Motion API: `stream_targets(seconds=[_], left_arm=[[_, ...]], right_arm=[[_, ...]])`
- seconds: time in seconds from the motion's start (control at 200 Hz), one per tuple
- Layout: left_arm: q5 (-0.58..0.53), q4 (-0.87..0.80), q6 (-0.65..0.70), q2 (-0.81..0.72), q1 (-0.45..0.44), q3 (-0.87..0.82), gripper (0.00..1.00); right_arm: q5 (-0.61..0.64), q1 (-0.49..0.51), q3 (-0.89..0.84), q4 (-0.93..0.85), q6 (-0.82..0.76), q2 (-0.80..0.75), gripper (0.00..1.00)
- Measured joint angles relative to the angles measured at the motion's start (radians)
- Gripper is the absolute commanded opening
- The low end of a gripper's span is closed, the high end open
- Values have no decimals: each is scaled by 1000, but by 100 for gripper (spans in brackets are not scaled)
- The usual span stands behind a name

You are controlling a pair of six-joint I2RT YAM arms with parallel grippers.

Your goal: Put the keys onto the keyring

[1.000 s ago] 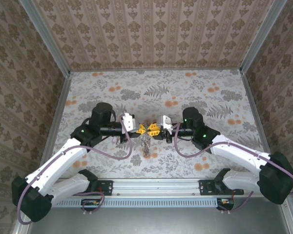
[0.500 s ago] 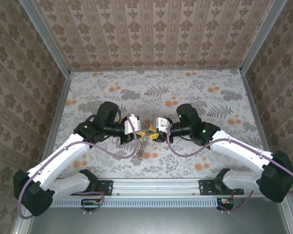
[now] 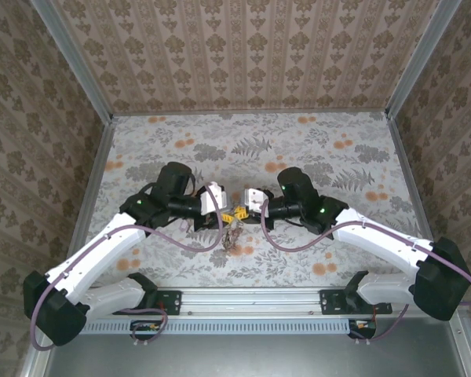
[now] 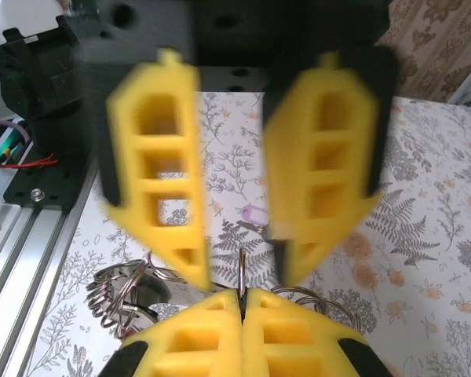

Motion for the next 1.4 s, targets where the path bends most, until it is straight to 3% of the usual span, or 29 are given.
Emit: stream_targets(seconds=[0.15,0.335,0.605,0.865,0.95,1.115,1.195,1.28,1.4], left_arm=[[54,20,-14,-107,55,-27,81],[108,26,-14,-225,85,-75,56],[145,46,1,-203,61,-78,45],[140,121,10,-148,23,-78,34],[138,131,11,-135,17,-78,25],[125,144,16,-131,11,-78,24],[122,144,18,-131,11,-78,16],[118,144,18,-130,11,-78,0],[107,143,32,-129,8,-78,0]], right_arm=[[10,0,-126,150,58,-55,0],[9,0,-252,371,134,-127,0],[-34,0,-284,558,190,-140,0],[-69,0,-272,575,197,-122,0],[-71,1,-266,573,200,-118,0],[-71,3,-257,568,203,-117,0],[-72,3,-257,566,204,-117,0],[-76,3,-256,564,204,-117,0],[-77,2,-256,551,204,-117,0]])
